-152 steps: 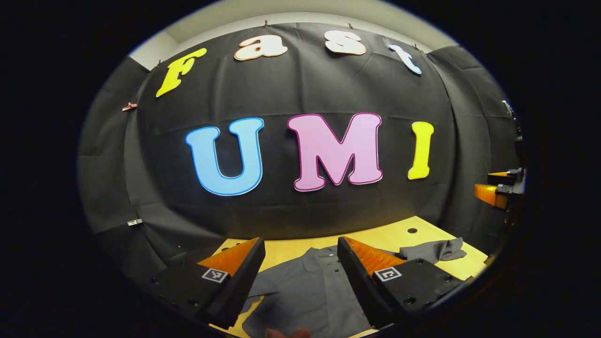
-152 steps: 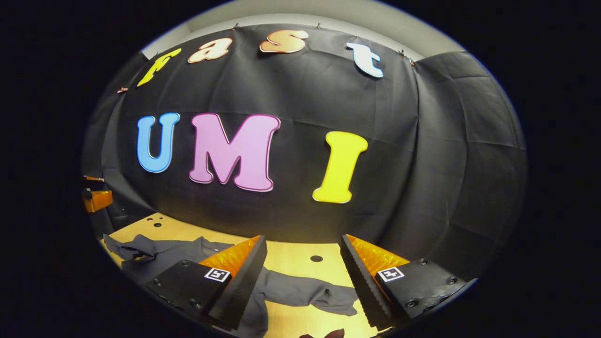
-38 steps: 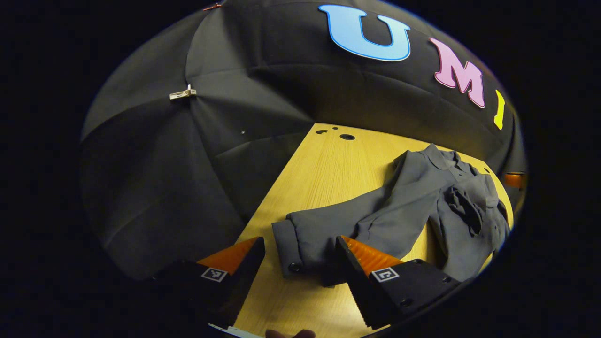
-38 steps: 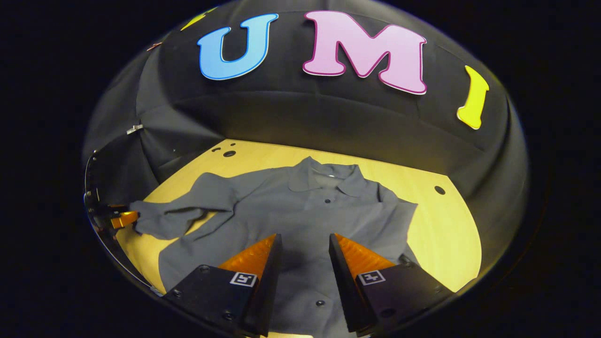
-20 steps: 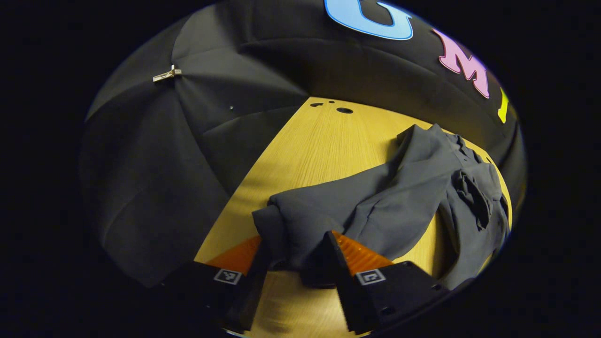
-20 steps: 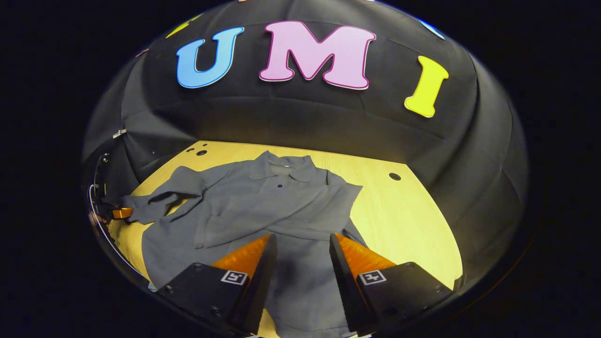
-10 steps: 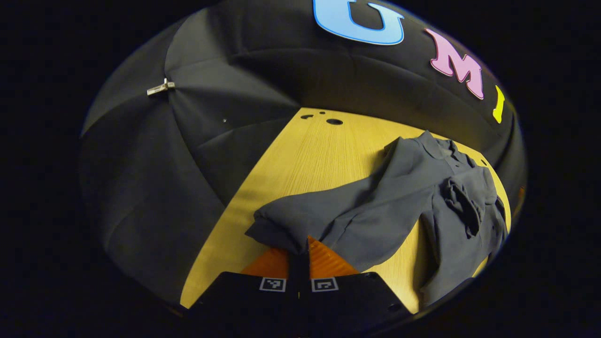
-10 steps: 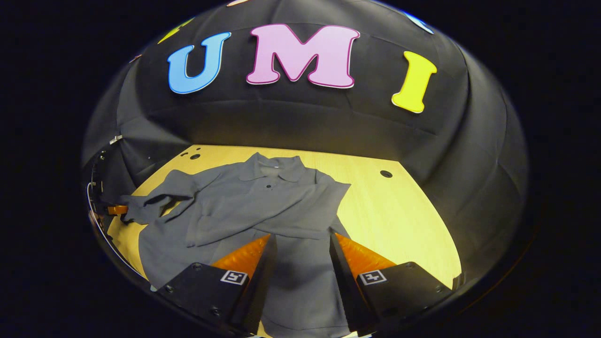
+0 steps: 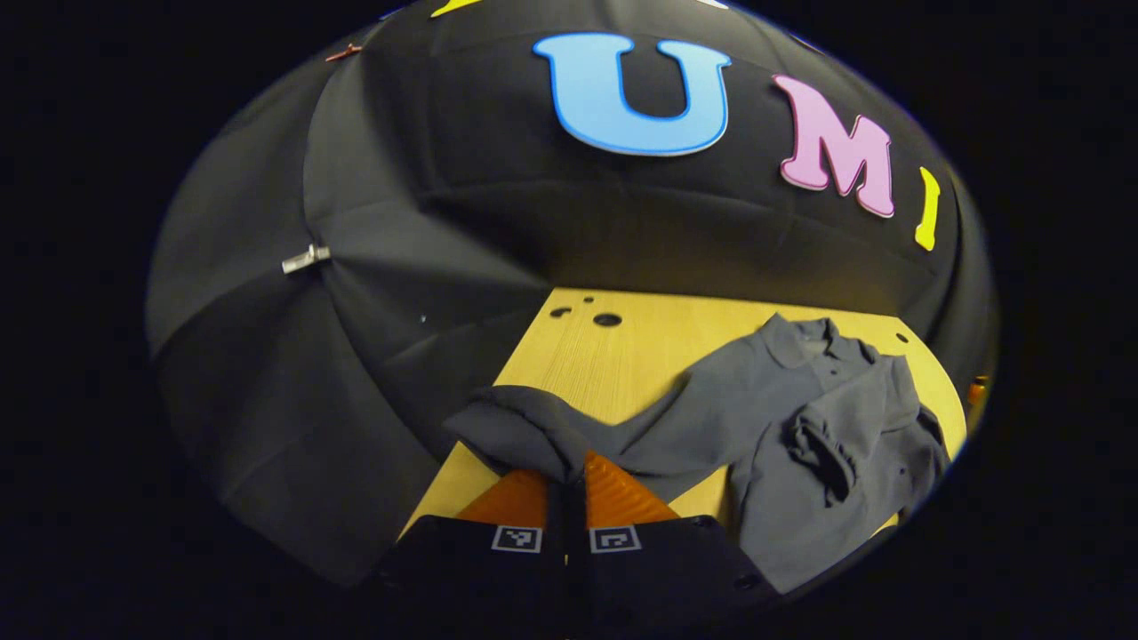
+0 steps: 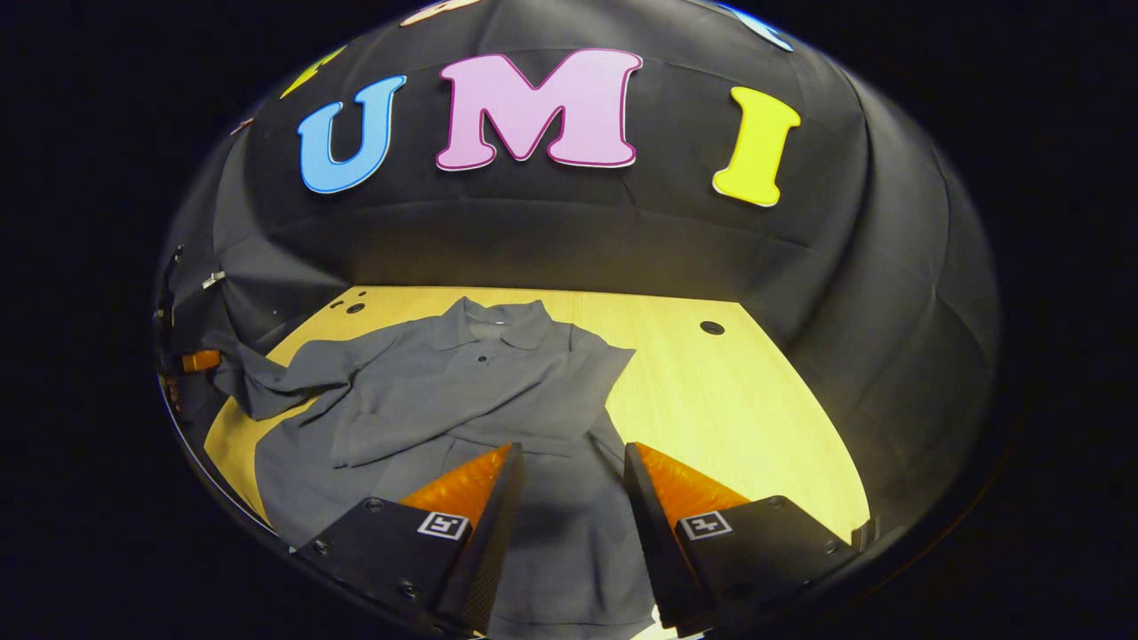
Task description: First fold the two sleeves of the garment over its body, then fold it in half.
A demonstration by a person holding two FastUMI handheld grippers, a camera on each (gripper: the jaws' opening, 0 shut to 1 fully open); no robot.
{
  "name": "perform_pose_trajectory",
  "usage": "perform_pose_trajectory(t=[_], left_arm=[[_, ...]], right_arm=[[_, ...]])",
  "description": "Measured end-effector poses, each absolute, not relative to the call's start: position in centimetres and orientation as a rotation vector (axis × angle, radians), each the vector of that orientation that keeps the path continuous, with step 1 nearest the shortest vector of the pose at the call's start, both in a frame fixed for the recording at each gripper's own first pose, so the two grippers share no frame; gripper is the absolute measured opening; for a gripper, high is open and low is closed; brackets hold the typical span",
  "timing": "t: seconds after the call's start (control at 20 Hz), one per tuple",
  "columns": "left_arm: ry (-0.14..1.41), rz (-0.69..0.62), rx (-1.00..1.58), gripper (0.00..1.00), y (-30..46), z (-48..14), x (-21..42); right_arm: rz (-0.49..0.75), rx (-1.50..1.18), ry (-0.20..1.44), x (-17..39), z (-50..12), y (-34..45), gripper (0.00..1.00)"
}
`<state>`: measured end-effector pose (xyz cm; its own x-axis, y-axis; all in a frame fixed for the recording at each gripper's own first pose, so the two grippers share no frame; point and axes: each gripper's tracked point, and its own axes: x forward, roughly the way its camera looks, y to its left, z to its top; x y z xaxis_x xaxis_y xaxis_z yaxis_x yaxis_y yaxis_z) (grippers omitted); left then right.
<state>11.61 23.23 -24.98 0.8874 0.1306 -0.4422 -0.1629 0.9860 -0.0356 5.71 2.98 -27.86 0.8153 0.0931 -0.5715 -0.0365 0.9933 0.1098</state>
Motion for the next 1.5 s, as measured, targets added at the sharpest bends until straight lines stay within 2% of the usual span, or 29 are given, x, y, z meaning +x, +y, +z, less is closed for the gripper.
perform_pose_trajectory(t=[0.25,0.45,0.65,0.7,0.8,1.1,1.5], left_arm=[[0.343,0.091,-0.007,0.05,18.8,-17.3,13.8],[0.334,-0.005,0.046,0.05,12.8,-14.6,14.8],[0.341,-0.102,0.034,0.05,6.8,-13.9,15.8],[0.340,-0.120,0.027,0.05,5.2,-13.8,16.0],[0.341,-0.158,0.013,0.05,2.2,-13.8,16.4],[0.354,-0.263,0.002,0.05,-6.5,-14.4,17.6],[0.426,-0.356,0.021,0.05,-16.8,-19.7,18.7]], right_arm=[[0.057,0.137,0.609,5.2,-28.2,0.9,0.71],[0.031,0.174,0.608,4.5,-28.9,-1.0,0.71],[-0.009,0.203,0.613,3.7,-29.6,-3.5,0.71],[-0.018,0.210,0.615,3.4,-29.8,-4.1,0.67],[-0.036,0.220,0.619,2.8,-30.2,-5.3,0.71],[-0.066,0.239,0.654,1.1,-31.9,-8.6,0.69],[-0.055,0.244,0.701,0.1,-34.6,-11.9,0.69]])
